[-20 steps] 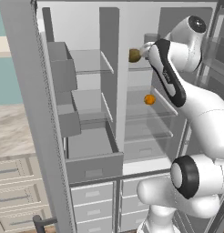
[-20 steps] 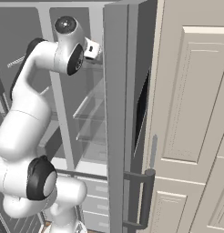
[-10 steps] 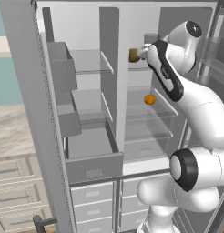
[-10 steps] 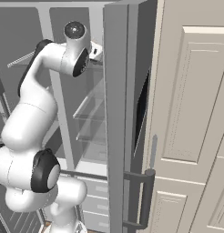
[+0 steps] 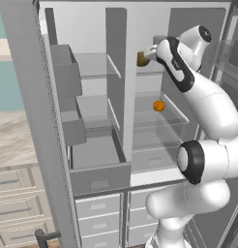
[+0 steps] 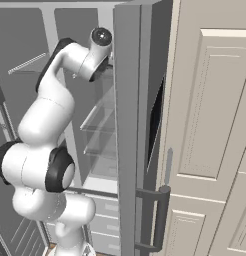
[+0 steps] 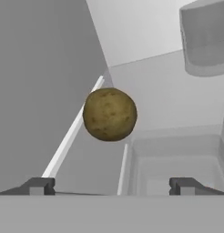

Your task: Take the orange and potato from the fridge shelf and place them in the freezer drawer to begin freezing them.

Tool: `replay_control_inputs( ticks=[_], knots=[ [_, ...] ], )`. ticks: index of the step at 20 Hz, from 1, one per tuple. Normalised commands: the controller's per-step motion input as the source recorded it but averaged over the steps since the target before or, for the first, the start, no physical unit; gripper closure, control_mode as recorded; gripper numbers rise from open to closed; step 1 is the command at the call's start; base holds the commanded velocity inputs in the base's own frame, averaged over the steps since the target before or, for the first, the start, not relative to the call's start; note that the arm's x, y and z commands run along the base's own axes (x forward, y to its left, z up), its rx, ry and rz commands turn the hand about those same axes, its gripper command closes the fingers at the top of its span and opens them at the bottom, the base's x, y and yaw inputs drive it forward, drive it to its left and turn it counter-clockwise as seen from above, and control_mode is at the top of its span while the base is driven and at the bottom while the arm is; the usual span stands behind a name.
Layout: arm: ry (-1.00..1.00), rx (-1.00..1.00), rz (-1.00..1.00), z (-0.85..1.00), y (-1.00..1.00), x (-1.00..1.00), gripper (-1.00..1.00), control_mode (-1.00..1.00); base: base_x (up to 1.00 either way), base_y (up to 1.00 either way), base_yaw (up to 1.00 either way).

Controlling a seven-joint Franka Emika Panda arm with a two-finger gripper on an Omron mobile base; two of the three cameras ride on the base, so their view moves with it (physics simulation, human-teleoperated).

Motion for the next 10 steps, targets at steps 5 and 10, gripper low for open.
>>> replay_control_inputs(
  ticks=[5,10],
  knots=[
    [0.0,0.03,0.05,-0.1,0.06,0.3,-1.0,-1.0,0.0,0.0,0.0],
    [0.0,0.0,0.01,-0.14,0.2,0.38,-1.0,-1.0,0.0,0.0,0.0]
  ],
)
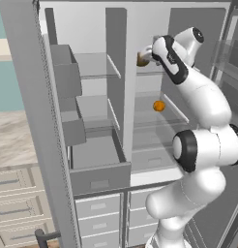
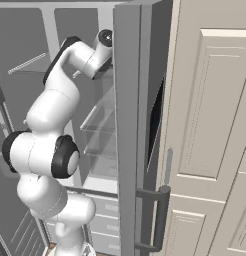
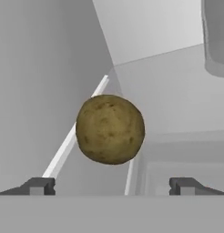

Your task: Take the orange and potato from the fridge shelf and place them in the freezer drawer to begin freezing them.

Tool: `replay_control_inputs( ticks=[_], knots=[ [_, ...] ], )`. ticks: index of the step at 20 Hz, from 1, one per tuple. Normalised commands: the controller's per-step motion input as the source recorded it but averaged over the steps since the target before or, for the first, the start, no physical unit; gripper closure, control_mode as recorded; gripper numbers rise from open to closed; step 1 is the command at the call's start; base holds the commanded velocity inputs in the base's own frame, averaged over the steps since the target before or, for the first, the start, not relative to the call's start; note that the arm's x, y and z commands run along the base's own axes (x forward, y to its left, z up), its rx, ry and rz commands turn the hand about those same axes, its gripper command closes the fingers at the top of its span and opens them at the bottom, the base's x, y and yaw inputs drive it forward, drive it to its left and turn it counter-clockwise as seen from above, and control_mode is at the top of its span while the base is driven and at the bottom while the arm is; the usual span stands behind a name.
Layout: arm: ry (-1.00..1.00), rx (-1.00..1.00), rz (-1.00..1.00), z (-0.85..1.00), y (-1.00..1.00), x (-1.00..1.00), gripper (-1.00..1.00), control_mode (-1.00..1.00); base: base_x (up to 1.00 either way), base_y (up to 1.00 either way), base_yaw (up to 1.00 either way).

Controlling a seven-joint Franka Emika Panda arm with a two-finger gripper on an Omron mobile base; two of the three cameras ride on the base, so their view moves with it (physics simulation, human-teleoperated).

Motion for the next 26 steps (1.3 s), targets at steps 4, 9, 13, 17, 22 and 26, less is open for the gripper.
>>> replay_control_inputs(
  ticks=[4,9,13,17,22,26],
  knots=[
    [0.0,0.0,0.0,-0.12,0.2,0.48,-1.0,-1.0,0.0,0.0,0.0],
    [0.0,0.0,0.0,-0.06,0.14,0.47,-1.0,-1.0,0.0,0.0,0.0],
    [0.0,0.0,0.0,-0.06,0.05,0.46,-1.0,-1.0,0.0,0.0,0.0],
    [0.0,0.0,0.0,-0.13,0.01,0.27,-1.0,-1.0,0.0,0.0,0.0],
    [0.0,0.0,0.0,-0.1,0.03,0.07,1.0,-1.0,0.0,0.0,0.0],
    [0.0,0.0,0.0,0.0,0.0,0.0,1.0,-1.0,0.0,0.0,0.0]
  ],
)
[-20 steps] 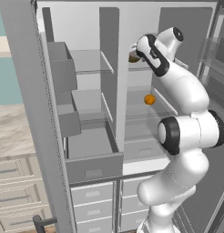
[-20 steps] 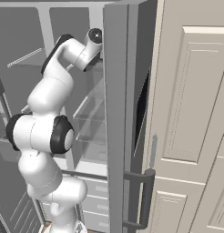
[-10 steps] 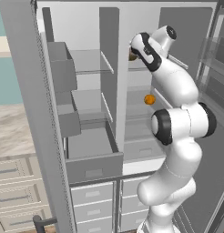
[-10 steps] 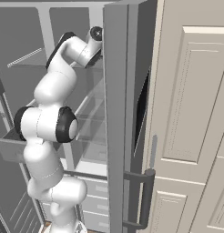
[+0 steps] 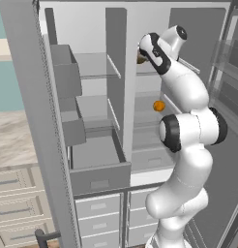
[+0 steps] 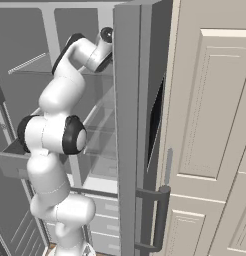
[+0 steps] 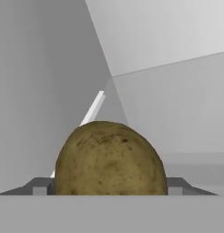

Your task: Take the orange and potato from the fridge shelf and place them in the freezer drawer to begin freezing them.

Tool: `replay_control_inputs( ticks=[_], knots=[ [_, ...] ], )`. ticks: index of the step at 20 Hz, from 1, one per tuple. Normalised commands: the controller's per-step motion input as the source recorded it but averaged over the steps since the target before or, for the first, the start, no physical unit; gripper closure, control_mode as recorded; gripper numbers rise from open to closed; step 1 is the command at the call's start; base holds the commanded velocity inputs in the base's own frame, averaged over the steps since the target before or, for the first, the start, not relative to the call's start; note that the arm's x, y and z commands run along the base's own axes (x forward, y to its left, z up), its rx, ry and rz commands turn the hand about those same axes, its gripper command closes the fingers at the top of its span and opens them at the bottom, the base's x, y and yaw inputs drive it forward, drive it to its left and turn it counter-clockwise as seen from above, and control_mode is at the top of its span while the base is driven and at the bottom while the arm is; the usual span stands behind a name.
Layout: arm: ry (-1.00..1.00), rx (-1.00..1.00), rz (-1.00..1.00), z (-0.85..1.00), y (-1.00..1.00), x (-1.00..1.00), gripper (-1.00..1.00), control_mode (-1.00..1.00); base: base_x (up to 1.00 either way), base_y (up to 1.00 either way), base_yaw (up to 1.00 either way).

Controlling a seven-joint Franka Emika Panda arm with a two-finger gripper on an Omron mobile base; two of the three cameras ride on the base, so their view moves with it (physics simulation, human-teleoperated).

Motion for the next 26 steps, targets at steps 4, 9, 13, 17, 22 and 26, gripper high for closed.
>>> replay_control_inputs(
  ticks=[4,9,13,17,22,26],
  knots=[
    [-0.01,0.0,0.0,0.0,0.0,-0.28,1.0,-1.0,0.0,0.0,0.0],
    [-0.06,0.0,0.0,0.0,-0.16,-0.75,1.0,-1.0,0.0,0.0,0.0],
    [-0.14,0.0,-0.02,0.01,-0.42,-0.99,1.0,-1.0,0.0,0.0,0.0],
    [-0.16,0.0,-0.06,0.15,-0.49,-1.0,1.0,-1.0,0.0,0.0,0.0],
    [-0.13,0.0,-0.07,0.33,-0.36,-1.0,1.0,-1.0,0.0,0.0,0.0],
    [-0.02,-0.03,-0.02,0.32,-0.06,-1.0,1.0,-1.0,0.0,0.0,0.0]
  ],
)
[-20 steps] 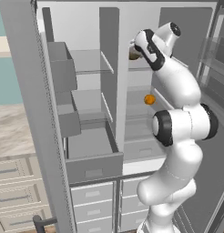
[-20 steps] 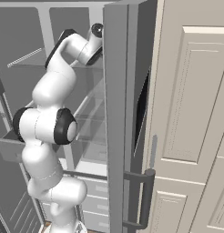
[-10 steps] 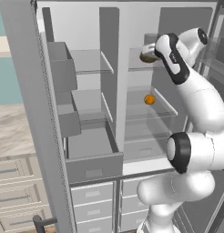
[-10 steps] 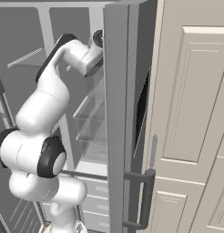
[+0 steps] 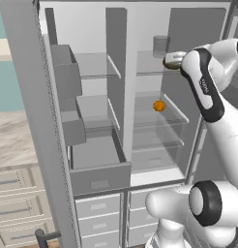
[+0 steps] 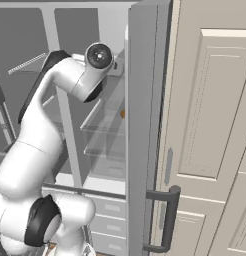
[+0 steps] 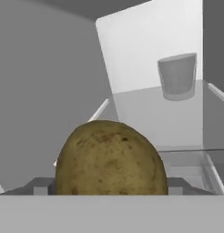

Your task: Take the orange and potato from the fridge shelf and place them in the freezer drawer to begin freezing them.

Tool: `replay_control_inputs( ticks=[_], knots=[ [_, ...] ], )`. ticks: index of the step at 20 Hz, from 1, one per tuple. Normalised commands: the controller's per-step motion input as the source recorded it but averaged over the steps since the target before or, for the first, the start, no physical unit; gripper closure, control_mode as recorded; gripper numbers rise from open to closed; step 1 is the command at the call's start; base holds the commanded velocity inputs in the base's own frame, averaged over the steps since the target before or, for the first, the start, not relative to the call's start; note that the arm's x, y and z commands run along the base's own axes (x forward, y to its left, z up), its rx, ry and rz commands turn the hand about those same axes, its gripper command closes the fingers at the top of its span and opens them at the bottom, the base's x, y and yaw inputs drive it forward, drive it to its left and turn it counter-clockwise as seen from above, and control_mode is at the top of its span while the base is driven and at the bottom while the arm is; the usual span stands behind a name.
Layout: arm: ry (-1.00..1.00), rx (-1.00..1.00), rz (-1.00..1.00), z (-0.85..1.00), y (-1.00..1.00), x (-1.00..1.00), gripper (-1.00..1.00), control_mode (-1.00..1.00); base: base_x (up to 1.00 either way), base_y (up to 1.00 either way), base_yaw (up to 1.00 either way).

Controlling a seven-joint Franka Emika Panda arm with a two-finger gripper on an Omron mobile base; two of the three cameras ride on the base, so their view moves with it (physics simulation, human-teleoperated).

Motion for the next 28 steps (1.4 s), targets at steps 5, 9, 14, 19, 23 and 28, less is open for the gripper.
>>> replay_control_inputs(
  ticks=[5,9,14,19,23,28],
  knots=[
    [0.0,-0.18,0.0,0.1,0.18,-1.0,1.0,-1.0,0.0,0.0,0.0],
    [0.01,-0.22,0.0,0.02,0.46,-1.0,1.0,-1.0,0.0,0.0,0.0],
    [0.09,-0.19,0.0,0.0,0.46,-1.0,1.0,-1.0,0.0,0.0,0.0],
    [0.18,-0.11,0.0,-0.24,0.6,-0.89,1.0,-1.0,0.0,0.0,0.0],
    [0.11,-0.05,0.02,-0.34,0.95,-0.09,1.0,-1.0,0.0,0.0,0.0],
    [0.28,-0.03,0.0,-0.39,0.77,0.06,1.0,-1.0,0.0,0.0,0.0]
  ],
)
